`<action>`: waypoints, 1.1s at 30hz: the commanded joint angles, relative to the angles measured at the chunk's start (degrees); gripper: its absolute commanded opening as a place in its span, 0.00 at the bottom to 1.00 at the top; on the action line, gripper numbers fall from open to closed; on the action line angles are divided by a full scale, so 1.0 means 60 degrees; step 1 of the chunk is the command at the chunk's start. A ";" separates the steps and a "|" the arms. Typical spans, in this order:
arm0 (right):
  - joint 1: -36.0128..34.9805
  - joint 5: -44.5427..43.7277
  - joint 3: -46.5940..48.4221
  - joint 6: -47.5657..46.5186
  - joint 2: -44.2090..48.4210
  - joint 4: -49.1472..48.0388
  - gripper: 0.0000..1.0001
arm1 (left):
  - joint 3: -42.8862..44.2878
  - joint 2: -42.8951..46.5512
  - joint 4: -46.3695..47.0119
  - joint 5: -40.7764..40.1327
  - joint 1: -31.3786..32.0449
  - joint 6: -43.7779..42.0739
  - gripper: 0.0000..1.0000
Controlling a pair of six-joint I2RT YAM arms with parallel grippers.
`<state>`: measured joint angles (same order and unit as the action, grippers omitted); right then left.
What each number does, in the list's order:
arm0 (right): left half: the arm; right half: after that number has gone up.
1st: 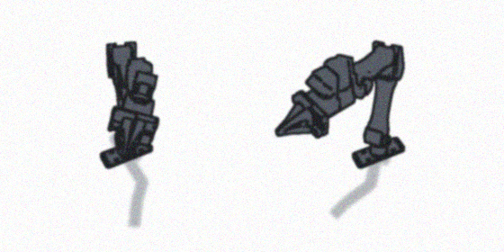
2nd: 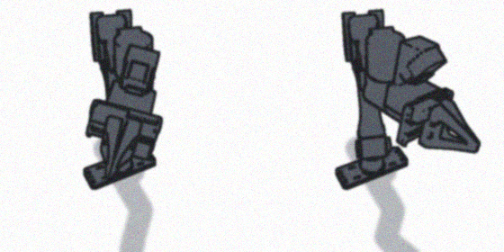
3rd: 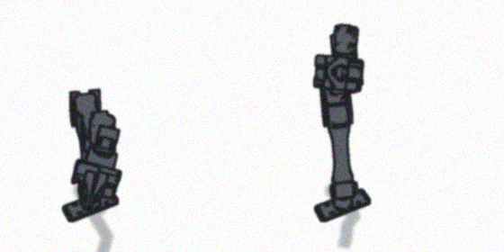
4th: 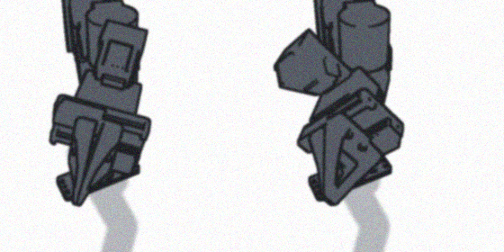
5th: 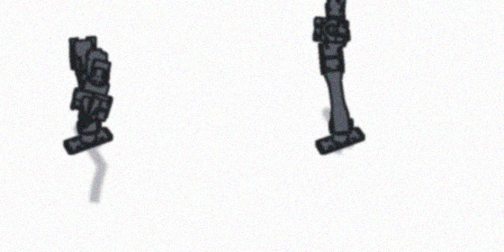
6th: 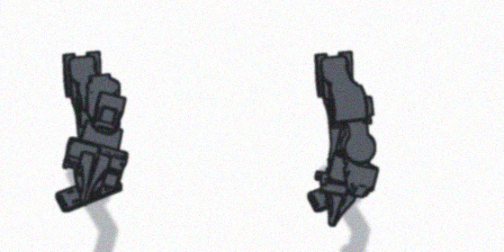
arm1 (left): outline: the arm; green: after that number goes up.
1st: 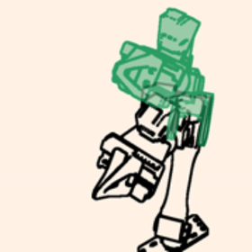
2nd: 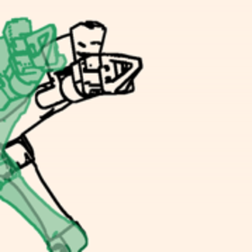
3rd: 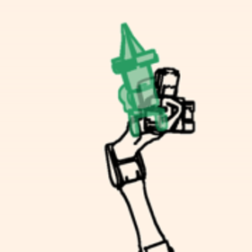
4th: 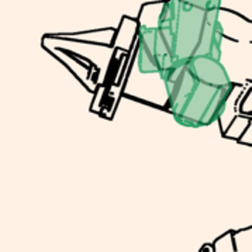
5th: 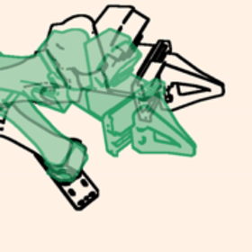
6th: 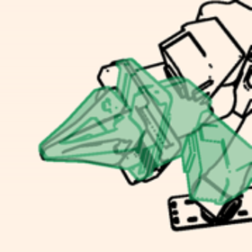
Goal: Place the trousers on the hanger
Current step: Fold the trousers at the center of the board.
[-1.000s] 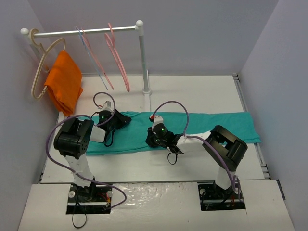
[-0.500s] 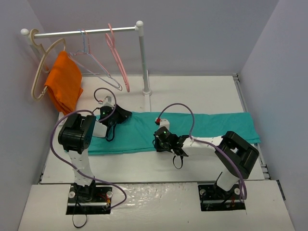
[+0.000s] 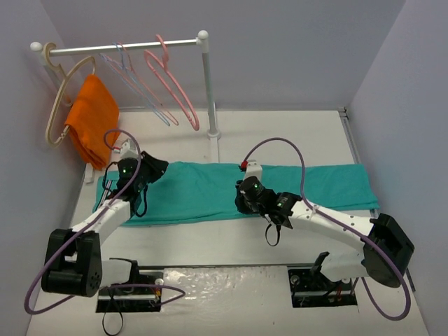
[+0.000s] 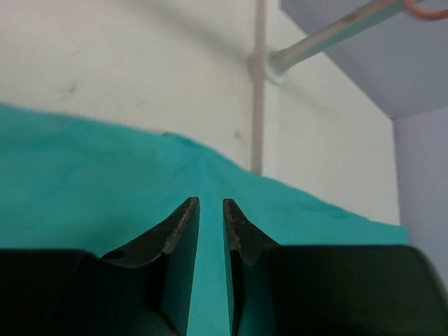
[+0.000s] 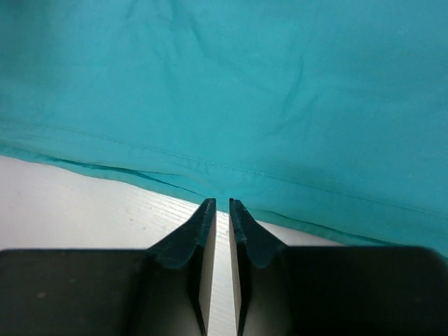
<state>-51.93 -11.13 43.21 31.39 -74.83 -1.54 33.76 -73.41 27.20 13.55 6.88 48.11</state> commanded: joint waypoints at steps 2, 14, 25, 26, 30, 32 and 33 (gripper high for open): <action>0.0787 -0.0984 0.0220 0.0164 0.0460 0.0917 0.19 | -0.0613 0.0847 -0.2982 -0.1051 -0.0210 -0.0461 0.18; 0.2942 -0.1147 0.0587 -0.0527 -0.0908 0.1289 0.50 | 0.3161 0.3024 -0.9550 -0.2702 -0.0217 -0.2757 0.59; 0.2507 -0.1707 0.1504 -0.0569 -0.2577 0.1238 0.55 | 0.3243 0.1446 -0.9376 -0.1782 0.0341 -0.2749 0.82; 0.2514 -0.1737 0.1512 -0.0562 -0.2585 0.1238 0.55 | 0.3128 0.1132 -0.9040 -0.1865 0.0609 -0.2625 0.82; 0.2517 -0.1776 0.1517 -0.0619 -0.2545 0.1238 0.55 | 0.2943 0.0017 -0.7966 -0.2296 0.1879 -0.1995 0.82; 0.2531 -0.1762 0.1583 -0.0686 -0.2615 0.1238 0.56 | 0.2929 -0.0541 -0.7618 -0.2558 0.2146 -0.1822 0.81; 0.2531 -0.1762 0.1636 -0.0739 -0.2675 0.1238 0.59 | 0.2929 -0.0807 -0.7563 -0.2673 0.2177 -0.1694 0.82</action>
<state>-36.80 -18.54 50.05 28.10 -90.89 6.65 49.46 -74.53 -25.96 0.22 17.03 33.52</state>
